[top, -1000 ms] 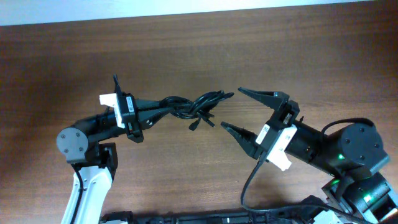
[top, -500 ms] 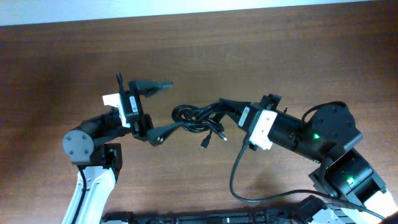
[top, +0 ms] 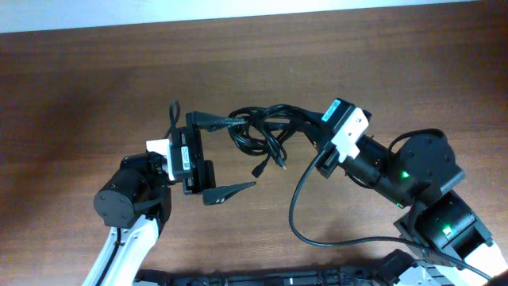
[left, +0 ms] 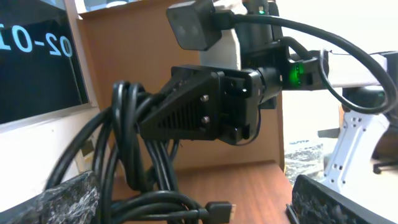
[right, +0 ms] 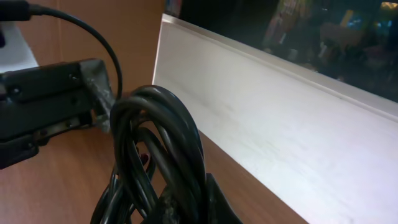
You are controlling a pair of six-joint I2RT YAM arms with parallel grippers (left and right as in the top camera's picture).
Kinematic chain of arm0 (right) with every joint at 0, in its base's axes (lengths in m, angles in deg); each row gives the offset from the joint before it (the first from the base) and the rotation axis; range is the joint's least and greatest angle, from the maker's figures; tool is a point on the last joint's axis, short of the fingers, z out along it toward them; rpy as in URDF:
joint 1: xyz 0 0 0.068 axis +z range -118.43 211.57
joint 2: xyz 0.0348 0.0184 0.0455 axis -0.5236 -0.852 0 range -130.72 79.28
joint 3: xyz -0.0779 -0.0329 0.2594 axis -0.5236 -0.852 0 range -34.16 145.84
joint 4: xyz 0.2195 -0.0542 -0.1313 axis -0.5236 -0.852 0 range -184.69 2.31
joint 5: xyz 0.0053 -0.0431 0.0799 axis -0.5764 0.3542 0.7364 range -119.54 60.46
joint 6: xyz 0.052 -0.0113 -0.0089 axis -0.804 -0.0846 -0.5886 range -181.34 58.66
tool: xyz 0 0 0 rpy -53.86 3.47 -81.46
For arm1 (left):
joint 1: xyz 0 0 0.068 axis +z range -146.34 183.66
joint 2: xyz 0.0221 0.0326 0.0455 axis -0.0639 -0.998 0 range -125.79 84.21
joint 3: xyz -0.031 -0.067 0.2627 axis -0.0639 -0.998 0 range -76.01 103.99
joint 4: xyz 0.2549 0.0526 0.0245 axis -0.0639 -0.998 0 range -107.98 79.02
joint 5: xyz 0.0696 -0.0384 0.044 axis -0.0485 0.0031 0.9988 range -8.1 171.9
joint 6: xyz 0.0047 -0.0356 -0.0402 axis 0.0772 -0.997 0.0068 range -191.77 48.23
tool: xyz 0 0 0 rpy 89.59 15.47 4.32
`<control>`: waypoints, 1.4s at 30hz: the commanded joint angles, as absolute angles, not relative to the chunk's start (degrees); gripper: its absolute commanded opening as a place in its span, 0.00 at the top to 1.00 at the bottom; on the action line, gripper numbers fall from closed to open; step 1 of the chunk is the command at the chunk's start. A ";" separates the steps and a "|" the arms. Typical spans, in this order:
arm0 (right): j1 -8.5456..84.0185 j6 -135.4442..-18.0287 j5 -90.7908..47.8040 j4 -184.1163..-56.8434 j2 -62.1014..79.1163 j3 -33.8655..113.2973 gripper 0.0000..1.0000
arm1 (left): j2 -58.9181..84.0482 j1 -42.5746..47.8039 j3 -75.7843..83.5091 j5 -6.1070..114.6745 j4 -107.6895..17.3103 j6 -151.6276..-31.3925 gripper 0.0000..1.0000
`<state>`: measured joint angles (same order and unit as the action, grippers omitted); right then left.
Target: Untangle cables
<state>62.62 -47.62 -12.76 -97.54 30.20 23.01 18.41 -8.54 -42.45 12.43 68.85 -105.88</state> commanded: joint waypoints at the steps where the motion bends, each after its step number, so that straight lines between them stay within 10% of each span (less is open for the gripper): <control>1: 62.29 -47.91 -10.25 -96.60 30.62 24.14 0.96 | 18.59 -9.11 -41.03 14.94 69.11 -106.47 0.01; 23: 62.29 -42.49 -21.09 -95.11 29.48 24.14 0.96 | 18.54 -8.43 -41.03 15.12 68.94 -107.17 0.04; 42: 62.31 -42.51 -3.93 -92.56 27.40 24.14 0.96 | 18.54 -12.43 -41.03 18.98 62.27 -106.62 0.16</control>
